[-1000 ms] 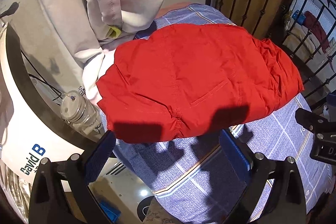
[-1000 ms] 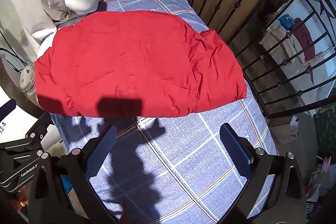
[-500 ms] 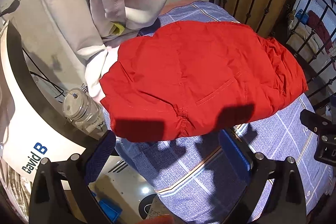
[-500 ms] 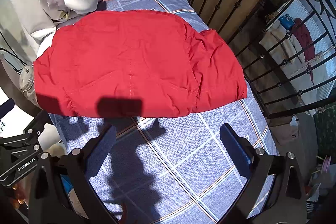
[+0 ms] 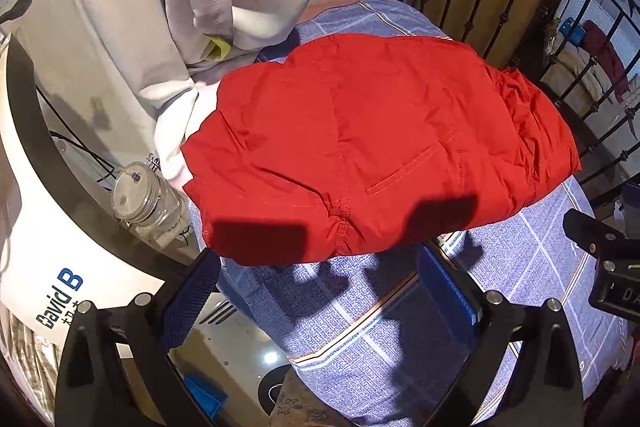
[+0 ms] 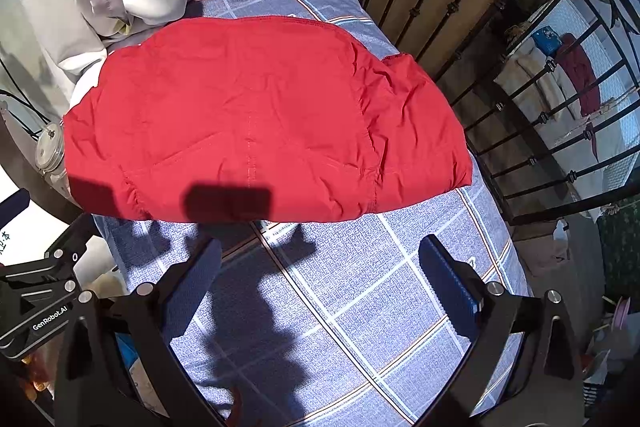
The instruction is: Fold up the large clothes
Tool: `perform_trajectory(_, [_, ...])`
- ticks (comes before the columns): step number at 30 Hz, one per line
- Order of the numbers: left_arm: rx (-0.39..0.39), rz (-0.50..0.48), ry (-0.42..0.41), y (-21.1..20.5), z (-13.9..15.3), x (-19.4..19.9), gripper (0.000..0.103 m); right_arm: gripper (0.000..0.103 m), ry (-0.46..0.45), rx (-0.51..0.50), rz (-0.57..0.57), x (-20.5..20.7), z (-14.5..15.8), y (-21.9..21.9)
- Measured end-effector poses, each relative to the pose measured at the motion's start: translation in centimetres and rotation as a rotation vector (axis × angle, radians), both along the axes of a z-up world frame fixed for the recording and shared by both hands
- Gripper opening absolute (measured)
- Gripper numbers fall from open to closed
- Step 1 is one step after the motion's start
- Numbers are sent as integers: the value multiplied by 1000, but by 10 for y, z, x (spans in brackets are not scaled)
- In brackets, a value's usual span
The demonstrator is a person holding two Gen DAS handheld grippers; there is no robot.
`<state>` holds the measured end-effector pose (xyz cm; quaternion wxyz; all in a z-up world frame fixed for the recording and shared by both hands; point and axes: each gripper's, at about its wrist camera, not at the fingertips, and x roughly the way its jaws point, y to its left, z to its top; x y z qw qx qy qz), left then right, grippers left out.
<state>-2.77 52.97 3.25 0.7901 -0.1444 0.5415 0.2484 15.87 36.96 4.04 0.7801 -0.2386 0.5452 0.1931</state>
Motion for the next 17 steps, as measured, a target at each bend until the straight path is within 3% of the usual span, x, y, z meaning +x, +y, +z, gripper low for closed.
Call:
perform_trajectory(6, [43, 5, -34, -3, 3, -3, 97, 98, 3, -2, 2, -2, -4, 1])
perform_trajectory(17, [-1, -9, 9, -5, -2, 0, 97, 98, 5, -3, 5, -3, -7, 0])
